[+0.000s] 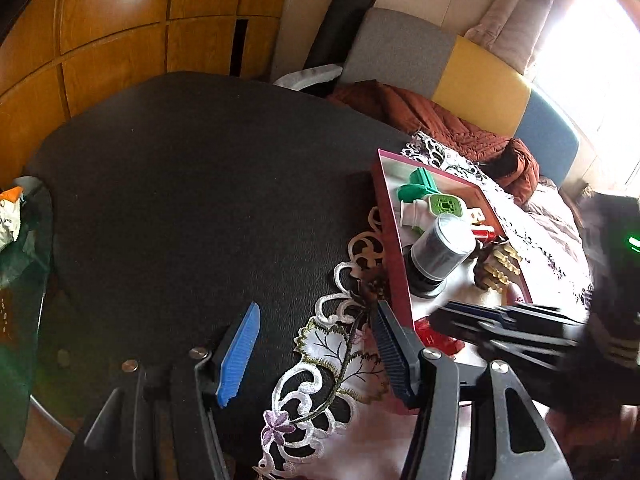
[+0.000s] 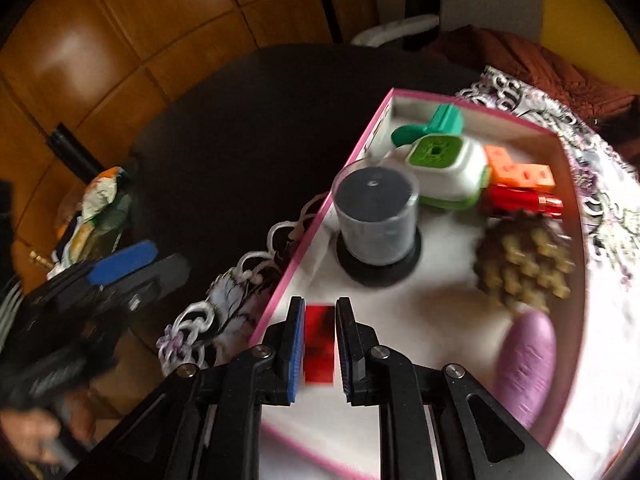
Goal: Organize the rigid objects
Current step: 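Carry the red block into the tray and open the right tool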
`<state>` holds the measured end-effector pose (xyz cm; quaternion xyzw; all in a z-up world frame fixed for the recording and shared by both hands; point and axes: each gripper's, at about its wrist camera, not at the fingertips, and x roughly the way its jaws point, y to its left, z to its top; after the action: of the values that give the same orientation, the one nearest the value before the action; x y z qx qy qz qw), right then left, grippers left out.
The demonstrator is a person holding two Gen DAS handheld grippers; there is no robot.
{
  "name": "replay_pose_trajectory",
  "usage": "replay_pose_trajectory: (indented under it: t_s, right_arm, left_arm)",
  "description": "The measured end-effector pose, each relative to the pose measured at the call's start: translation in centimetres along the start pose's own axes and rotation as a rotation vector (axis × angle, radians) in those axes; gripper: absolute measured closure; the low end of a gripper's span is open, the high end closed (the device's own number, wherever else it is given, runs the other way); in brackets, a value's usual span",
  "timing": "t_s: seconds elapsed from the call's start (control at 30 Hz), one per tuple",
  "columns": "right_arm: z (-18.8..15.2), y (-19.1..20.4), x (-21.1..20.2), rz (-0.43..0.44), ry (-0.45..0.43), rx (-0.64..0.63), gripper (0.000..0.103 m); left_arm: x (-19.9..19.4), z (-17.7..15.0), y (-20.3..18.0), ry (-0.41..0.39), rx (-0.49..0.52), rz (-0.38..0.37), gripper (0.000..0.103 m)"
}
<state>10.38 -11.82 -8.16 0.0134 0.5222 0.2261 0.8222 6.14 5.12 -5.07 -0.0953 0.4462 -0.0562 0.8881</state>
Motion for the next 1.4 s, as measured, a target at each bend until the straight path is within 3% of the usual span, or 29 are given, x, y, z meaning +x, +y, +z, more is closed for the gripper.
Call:
replay_pose_trajectory:
  t_s: [0.2, 0.47, 0.67, 0.8, 0.87, 1.03, 1.3, 1.4]
  right_arm:
    - [0.5, 0.6, 0.8, 0.002, -0.034, 0.015, 0.083]
    - [-0.5, -0.5, -2.2, -0.006, -0.103, 0.041, 0.073]
    - [-1.9, -1.1, -5.9, -0.011, -0.141, 0.001, 0.073]
    - [-2.9, -0.3, -5.6, 0.019, -0.072, -0.055, 0.073]
    - [-3.2, 0.3, -4.4, -0.022, -0.042, -0.075, 0.074]
    - [-2.1, 0.2, -2.9, -0.064, -0.069, -0.025, 0.090]
    - [-2.0, 0.1, -4.1, -0.036, -0.112, -0.021, 0.090]
    - [-2.5, -0.1, -5.1, -0.061, -0.128, -0.019, 0.083]
  left_arm:
    - [0.0, -0.1, 0.2, -0.003, -0.006, -0.007, 0.045]
    - [-0.4, -0.2, 0.7, -0.015, -0.024, -0.008, 0.045]
    - [-0.7, -0.3, 0.7, -0.028, -0.027, -0.007, 0.045]
    - [-0.5, -0.6, 0.3, -0.020, -0.012, -0.015, 0.045]
    - [-0.6, -0.7, 0.0, -0.019, -0.003, -0.016, 0.045]
    - [-1.1, -0.7, -0.2, -0.028, 0.012, -0.011, 0.045]
    - [-1.4, -0.7, -0.8, -0.040, 0.038, -0.007, 0.045]
    - [-1.9, -0.7, -1.5, -0.056, 0.065, -0.010, 0.045]
